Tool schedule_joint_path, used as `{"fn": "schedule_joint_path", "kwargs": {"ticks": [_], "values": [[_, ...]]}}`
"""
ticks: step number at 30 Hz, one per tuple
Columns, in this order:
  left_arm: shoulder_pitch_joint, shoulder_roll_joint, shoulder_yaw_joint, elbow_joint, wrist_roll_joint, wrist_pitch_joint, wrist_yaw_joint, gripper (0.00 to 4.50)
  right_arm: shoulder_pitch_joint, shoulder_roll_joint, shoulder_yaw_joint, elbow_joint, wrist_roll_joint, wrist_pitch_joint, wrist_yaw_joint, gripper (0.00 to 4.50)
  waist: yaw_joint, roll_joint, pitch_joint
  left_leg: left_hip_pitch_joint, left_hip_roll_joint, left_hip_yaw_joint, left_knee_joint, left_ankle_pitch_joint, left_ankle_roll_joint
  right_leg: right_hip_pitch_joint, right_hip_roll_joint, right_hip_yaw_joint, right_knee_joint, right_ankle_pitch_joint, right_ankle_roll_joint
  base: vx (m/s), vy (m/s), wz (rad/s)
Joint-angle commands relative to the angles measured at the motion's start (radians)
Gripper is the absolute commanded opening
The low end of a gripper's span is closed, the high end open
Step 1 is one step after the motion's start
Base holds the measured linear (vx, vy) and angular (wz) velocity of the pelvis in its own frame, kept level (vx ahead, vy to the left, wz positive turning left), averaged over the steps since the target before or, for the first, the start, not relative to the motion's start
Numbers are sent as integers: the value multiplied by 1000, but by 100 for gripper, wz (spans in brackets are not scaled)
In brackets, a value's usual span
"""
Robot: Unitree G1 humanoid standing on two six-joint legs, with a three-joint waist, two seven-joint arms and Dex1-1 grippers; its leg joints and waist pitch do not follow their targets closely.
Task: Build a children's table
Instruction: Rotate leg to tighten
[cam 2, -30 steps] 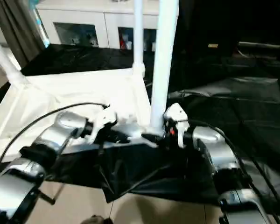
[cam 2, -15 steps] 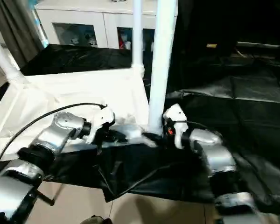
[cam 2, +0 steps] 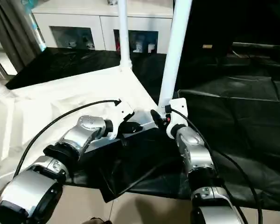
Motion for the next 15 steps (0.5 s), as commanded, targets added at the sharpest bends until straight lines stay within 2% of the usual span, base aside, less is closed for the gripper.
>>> {"fn": "schedule_joint_path", "kwargs": {"ticks": [1, 4, 7, 8, 11, 12, 14, 15], "values": [[-27, -68, -1, -18, -29, -39, -11, 0, 19, 83, 110, -28, 37, 22, 168, 351, -7, -11, -67, 32, 59, -35, -79, -323, 25, 33, -74, 49, -89, -299, -193, 0, 0, 0], [-12, -51, -12, -34, -34, -56, -75, 0, 37, 45, 132, -68, 41, 31, 246, 395, -5, -14, -67, 30, 61, -35, -79, -307, 35, 34, -75, 50, -87, -291, -191, 0, 0, 0], [18, 12, -37, -83, -36, -71, -204, 0, 61, -62, 147, -137, 69, 52, 408, 395, 5, -17, -70, 25, 64, -33, -74, -257, 64, 41, -74, 49, -78, -236, -202, 0, 0, 0], [26, 35, -43, -96, -38, -74, -243, 0, 66, -97, 148, -157, 81, 58, 460, 395, 7, -23, -73, 21, 63, -30, -70, -225, 84, 44, -74, 48, -73, -200, -214, 0, 0, 0], [35, 71, -47, -113, -40, -81, -308, 0, 68, -145, 142, -170, 84, 50, 520, 395, 9, -17, -76, 20, 65, -29, -65, -185, 101, 41, -73, 46, -63, -139, -241, 0, 0, 0], [40, 89, -48, -121, -42, -82, -342, 0, 72, -169, 141, -179, 89, 54, 555, 395, 8, -24, -78, 20, 65, -28, -63, -175, 108, 40, -72, 46, -61, -124, -251, 0, 0, 0], [44, 109, -47, -128, -42, -84, -369, 0, 76, -193, 141, -191, 92, 63, 594, 395, 14, -18, -78, 21, 67, -27, -60, -158, 118, 39, -72, 46, -57, -105, -260, 0, 0, 0], [46, 124, -45, -134, -46, -80, -395, 0, 80, -212, 144, -200, 92, 68, 629, 395, 16, -20, -77, 21, 67, -27, -61, -157, 120, 39, -71, 46, -57, -106, -259, 0, 0, 0]]}}
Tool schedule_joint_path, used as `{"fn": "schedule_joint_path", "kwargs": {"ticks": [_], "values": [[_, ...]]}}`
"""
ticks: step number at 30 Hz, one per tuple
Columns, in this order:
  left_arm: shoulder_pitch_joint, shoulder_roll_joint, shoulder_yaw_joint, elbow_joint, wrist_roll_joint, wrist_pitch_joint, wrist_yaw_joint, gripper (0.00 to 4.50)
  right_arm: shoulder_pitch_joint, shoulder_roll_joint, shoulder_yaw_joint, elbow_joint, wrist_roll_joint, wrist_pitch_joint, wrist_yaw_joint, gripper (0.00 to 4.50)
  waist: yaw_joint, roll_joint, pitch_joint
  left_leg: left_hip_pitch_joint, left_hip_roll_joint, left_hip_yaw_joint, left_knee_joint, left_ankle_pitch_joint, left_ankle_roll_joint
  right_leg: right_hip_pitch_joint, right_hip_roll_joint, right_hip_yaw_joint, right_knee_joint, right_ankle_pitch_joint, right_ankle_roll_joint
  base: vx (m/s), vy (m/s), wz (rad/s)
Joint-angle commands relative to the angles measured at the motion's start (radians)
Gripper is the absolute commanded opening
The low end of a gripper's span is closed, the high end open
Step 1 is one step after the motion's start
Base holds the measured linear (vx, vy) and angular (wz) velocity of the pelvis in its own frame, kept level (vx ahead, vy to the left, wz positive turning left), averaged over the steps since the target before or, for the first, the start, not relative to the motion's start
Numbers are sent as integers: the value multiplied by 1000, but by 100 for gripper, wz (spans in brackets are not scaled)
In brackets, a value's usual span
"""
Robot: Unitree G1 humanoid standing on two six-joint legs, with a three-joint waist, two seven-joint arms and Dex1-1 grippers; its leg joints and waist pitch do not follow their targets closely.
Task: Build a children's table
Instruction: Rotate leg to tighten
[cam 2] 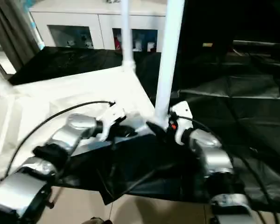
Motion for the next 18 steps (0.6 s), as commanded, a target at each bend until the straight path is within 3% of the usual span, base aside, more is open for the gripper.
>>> {"fn": "schedule_joint_path", "kwargs": {"ticks": [1, 2, 10, 12, 16, 17, 18], "values": [[-5, -3, -12, -38, -28, -21, -53, 0, 7, -1, 39, -42, 21, 12, 77, 395, -1, -18, -77, 27, 64, -27, -59, -162, 120, 45, -73, 47, -57, -111, -263, 0, 0, 0], [-2, 11, -10, -45, -32, -18, -72, 0, 9, -18, 45, -49, 23, 16, 104, 370, 1, -21, -77, 29, 65, -27, -59, -171, 115, 44, -72, 48, -59, -124, -261, 0, 0, 0], [36, 81, -8, -111, -47, 15, -160, 0, 3, -59, 72, -46, 18, 23, 181, 322, 5, -23, -75, 31, 68, -28, -63, -195, 85, 42, -75, 50, -60, -168, -257, 0, 0, 0], [40, 88, -9, -118, -47, 19, -168, 0, 3, -57, 72, -46, 18, 24, 183, 290, 5, -22, -75, 32, 67, -27, -62, -191, 82, 41, -75, 50, -59, -166, -257, 0, 0, 0], [55, 113, -7, -144, -48, 28, -180, 0, 11, -52, 86, -56, 15, 27, 190, 277, 4, -24, -76, 30, 68, -29, -63, -177, 85, 42, -76, 50, -55, -155, -257, 0, 0, 0], [60, 123, -6, -153, -48, 30, -179, 0, 15, -47, 93, -59, 17, 29, 190, 273, 3, -28, -77, 30, 68, -27, -62, -174, 87, 42, -73, 50, -55, -150, -256, 0, 0, 0], [63, 132, -4, -158, -48, 31, -178, 0, 18, -40, 100, -60, 17, 29, 188, 272, 3, -25, -77, 30, 67, -28, -61, -170, 88, 41, -74, 50, -54, -146, -257, 0, 0, 0]]}}
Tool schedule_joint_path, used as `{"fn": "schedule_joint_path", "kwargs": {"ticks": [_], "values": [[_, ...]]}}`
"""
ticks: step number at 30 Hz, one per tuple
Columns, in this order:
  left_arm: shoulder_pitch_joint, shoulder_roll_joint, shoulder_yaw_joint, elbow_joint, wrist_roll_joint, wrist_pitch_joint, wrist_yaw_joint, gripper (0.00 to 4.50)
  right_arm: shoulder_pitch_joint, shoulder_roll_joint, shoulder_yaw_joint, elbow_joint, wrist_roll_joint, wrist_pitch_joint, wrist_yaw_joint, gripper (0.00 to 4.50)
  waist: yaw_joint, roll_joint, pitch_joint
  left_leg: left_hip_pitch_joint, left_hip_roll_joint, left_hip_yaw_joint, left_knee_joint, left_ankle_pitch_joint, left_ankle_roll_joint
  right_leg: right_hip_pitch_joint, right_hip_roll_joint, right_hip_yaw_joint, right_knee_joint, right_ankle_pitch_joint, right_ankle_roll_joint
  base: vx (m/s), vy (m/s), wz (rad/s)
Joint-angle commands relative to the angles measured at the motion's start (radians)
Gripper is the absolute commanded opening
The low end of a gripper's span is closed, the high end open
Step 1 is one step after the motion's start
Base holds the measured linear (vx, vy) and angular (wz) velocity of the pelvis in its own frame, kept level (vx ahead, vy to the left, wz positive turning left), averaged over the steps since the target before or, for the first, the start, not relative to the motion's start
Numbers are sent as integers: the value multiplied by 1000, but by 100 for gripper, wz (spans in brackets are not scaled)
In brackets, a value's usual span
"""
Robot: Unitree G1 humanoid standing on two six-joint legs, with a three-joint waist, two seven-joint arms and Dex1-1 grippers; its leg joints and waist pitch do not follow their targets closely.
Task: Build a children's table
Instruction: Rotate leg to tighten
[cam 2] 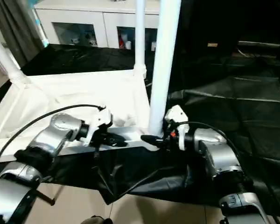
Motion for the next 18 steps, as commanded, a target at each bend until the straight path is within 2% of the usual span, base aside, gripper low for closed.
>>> {"fn": "schedule_joint_path", "kwargs": {"ticks": [1, 2, 4, 5, 7, 10, 11, 12, 13, 14, 16, 17, 18], "values": [[-6, 24, 7, -42, -17, 6, -14, 0, 19, 14, 24, -17, -5, 6, 7, 272, 0, -18, -78, 31, 67, -28, -63, -172, 89, 41, -73, 50, -57, -150, -257, 0, 0, 0], [-2, 32, 12, -49, -17, 10, -8, 0, 20, 29, 31, -10, -8, 2, -3, 271, -1, -17, -77, 33, 67, -27, -64, -180, 84, 41, -73, 50, -58, -157, -257, 0, 0, 0], [5, 43, 19, -62, -18, 17, 1, 0, 20, 54, 36, 1, -14, -5, -23, 271, -1, -26, -77, 32, 67, -27, -66, -182, 79, 40, -74, 50, -57, -163, -256, 0, 0, 0], [13, 51, 27, -73, -18, 22, 19, 0, 15, 94, 32, 19, -18, -9, -70, 271, -2, -21, -77, 32, 69, -29, -67, -185, 72, 39, -75, 51, -55, -171, -255, 0, 0, 0], [17, 53, 33, -78, -17, 29, 36, 0, 5, 124, 29, 46, -34, -22, -127, 271, -8, -19, -75, 33, 68, -30, -71, -204, 55, 37, -73, 51, -57, -183, -253, 0, 0, 0], [14, 42, 47, -67, -4, 55, 115, 0, -32, 211, 9, 140, -80, -61, -330, 270, -23, -20, -71, 30, 64, -33, -77, -249, 14, 37, -77, 53, -60, -225, -246, 0, 0, 0], [10, 33, 51, -54, 7, 60, 163, 0, -45, 247, -1, 171, -85, -68, -400, 270, -32, -20, -71, 31, 63, -36, -80, -267, -4, 38, -78, 54, -62, -249, -240, 0, 0, 0], [8, 31, 53, -49, 10, 63, 177, 0, -48, 257, -3, 179, -87, -72, -418, 270, -43, -24, -70, 30, 60, -37, -81, -283, -12, 40, -76, 53, -64, -270, -232, 0, 0, 0], [4, 23, 56, -43, 14, 70, 207, 0, -56, 279, -11, 200, -93, -80, -466, 270, -44, -27, -69, 32, 61, -37, -82, -291, -16, 38, -77, 54, -66, -282, -227, 0, 0, 0], [-3, 9, 62, -33, 15, 75, 245, 0, -70, 309, -24, 230, -95, -82, -531, 270, -45, -29, -68, 40, 62, -34, -80, -305, -18, 30, -77, 57, -72, -298, -224, 0, 0, 0], [-16, -23, 70, -20, 18, 93, 318, 0, -97, 359, -41, 287, -105, -91, -639, 270, -47, -33, -68, 39, 61, -35, -80, -301, -22, 30, -78, 58, -71, -306, -226, 0, 0, 0], [-26, -44, 73, -12, 23, 101, 363, 0, -114, 382, -47, 319, -111, -94, -698, 270, -45, -28, -68, 45, 61, -34, -80, -309, -24, 27, -76, 58, -75, -316, -218, 0, 0, 0], [-35, -67, 76, -4, 24, 111, 403, 0, -129, 403, -52, 351, -118, -99, -741, 270, -48, -34, -67, 43, 61, -33, -80, -302, -24, 26, -75, 59, -72, -303, -221, 0, 0, 0]]}}
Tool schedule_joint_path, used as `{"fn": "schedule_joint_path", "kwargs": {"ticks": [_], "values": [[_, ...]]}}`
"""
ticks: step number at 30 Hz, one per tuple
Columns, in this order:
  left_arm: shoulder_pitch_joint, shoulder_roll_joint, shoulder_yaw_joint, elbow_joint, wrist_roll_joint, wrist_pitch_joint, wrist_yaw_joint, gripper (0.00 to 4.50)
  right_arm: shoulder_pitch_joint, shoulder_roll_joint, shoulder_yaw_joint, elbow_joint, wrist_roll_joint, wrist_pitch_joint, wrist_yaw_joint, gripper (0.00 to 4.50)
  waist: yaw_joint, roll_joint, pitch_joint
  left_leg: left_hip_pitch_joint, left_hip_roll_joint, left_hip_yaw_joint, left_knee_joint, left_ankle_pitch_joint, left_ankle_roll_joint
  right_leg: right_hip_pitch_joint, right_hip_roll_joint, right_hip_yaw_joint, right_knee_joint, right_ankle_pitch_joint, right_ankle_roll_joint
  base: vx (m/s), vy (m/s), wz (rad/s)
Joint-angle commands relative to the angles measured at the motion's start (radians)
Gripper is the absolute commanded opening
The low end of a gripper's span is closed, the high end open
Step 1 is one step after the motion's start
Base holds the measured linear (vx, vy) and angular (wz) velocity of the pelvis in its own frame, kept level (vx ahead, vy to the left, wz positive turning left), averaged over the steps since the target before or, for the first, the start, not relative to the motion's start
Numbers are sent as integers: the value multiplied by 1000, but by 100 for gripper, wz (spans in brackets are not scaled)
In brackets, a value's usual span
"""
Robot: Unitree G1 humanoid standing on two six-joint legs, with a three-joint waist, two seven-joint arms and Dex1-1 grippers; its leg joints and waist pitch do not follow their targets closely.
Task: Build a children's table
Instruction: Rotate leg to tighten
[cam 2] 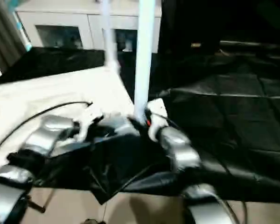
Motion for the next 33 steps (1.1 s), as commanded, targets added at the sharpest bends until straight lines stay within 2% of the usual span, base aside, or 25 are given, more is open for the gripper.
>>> {"fn": "schedule_joint_path", "kwargs": {"ticks": [1, 3, 5, 7, 10, 11, 12, 13, 14, 16, 17, 18, 19, 21, 23, 25, 27, 29, 31, 33], "values": [[-47, -61, 17, 9, -1, 12, 114, 0, -10, 70, 36, 96, -29, 18, -70, 270, -1, -16, -65, 37, 62, -32, -81, -304, -22, 30, -75, 57, -79, -308, -214, 0, 0, 0], [-60, -109, 17, 25, -4, 14, 163, 0, -34, 100, 56, 138, -52, -7, -91, 270, 5, -15, -64, 40, 61, -32, -78, -316, -20, 28, -79, 56, -85, -338, -199, 0, 0, 0], [-65, -145, 12, 28, -6, 8, 175, 0, -42, 120, 64, 147, -52, -32, -59, 340, 7, -20, -63, 37, 60, -32, -80, -323, -10, 30, -77, 58, -87, -351, -182, 0, 0, 0], [-62, -151, 8, 22, -13, -4, 156, 0, -45, 122, 58, 144, -44, -43, -26, 342, 9, -19, -64, 37, 61, -33, -81, -320, -7, 29, -77, 58, -87, -348, -178, 0, 0, 0], [-52, -140, -2, 2, -21, -23, 110, 0, -50, 102, 70, 134, -52, -66, 11, 376, 8, -14, -65, 34, 61, -35, -84, -320, -4, 32, -74, 58, -84, -327, -178, 0, 0, 0], [-43, -127, -9, -9, -21, -22, 82, 0, -48, 85, 79, 123, -51, -70, 49, 385, 8, -12, -65, 34, 60, -35, -83, -321, -4, 32, -74, 58, -83, -316, -183, 0, 0, 0], [-37, -117, -14, -15, -18, -23, 62, 0, -50, 74, 83, 123, -52, -79, 77, 385, 8, -15, -67, 31, 59, -34, -82, -315, 3, 35, -74, 59, -82, -299, -188, 0, 0, 0], [-32, -108, -18, -18, -15, -28, 47, 0, -50, 64, 85, 121, -52, -84, 100, 385, 9, -7, -68, 30, 60, -35, -82, -308, 4, 36, -75, 59, -78, -285, -192, 0, 0, 0], [-18, -82, -27, -29, -12, -41, 3, 0, -44, 29, 96, 103, -46, -91, 172, 385, 9, -9, -69, 31, 60, -33, -80, -300, 11, 36, -74, 58, -78, -262, -199, 0, 0, 0], [-3, -53, -36, -44, -15, -50, -51, 0, -31, -13, 110, 72, -38, -92, 247, 385, 10, -12, -70, 24, 59, -32, -78, -274, 29, 43, -72, 57, -72, -213, -213, 0, 0, 0], [7, -31, -42, -54, -20, -55, -93, 0, -22, -47, 116, 51, -32, -92, 303, 385, 12, -8, -73, 21, 60, -31, -74, -239, 42, 49, -72, 56, -65, -166, -222, 0, 0, 0], [9, -27, -43, -56, -21, -55, -101, 0, -20, -54, 117, 46, -31, -92, 316, 385, 13, -7, -74, 21, 61, -31, -73, -226, 48, 48, -70, 55, -62, -142, -228, 0, 0, 0], [21, -1, -49, -74, -31, -49, -155, 0, -9, -89, 116, 20, -16, -82, 381, 385, 15, -8, -78, 22, 61, -27, -67, -187, 72, 49, -67, 53, -53, -69, -256, 0, 0, 0], [26, 12, -51, -86, -37, -42, -183, 0, -3, -109, 116, 6, -8, -73, 417, 385, 18, -7, -80, 23, 62, -24, -62, -162, 94, 47, -67, 52, -47, -28, -279, 0, 0, 0], [38, 50, -56, -114, -48, -22, -249, 0, 15, -170, 117, -34, 5, -51, 526, 385, 26, -6, -78, 26, 64, -23, -62, -172, 101, 45, -65, 51, -50, -45, -285, 0, 0, 0], [45, 72, -58, -130, -53, -14, -285, 0, 22, -202, 112, -51, 13, -38, 589, 385, 35, -5, -75, 28, 67, -23, -65, -199, 91, 44, -66, 52, -53, -89, -277, 0, 0, 0], [48, 84, -56, -141, -60, -8, -303, 0, 26, -228, 108, -67, 29, -23, 633, 385, 40, -3, -71, 36, 70, -24, -71, -261, 54, 37, -66, 54, -62, -172, -265, 0, 0, 0], [49, 88, -56, -146, -63, 0, -311, 0, 27, -234, 109, -72, 33, -17, 642, 385, 42, -3, -70, 38, 71, -26, -76, -287, 29, 36, -67, 55, -64, -203, -258, 0, 0, 0], [52, 95, -58, -155, -66, 0, -319, 0, 31, -246, 118, -83, 35, -6, 667, 370, 41, -6, -69, 37, 69, -27, -77, -297, 15, 38, -70, 55, -66, -223, -251, 0, 0, 0], [53, 97, -59, -158, -66, -1, -321, 0, 35, -250, 121, -93, 37, 2, 679, 356, 42, -8, -70, 33, 68, -27, -76, -282, 17, 39, -71, 56, -65, -218, -243, 0, 0, 0]]}}
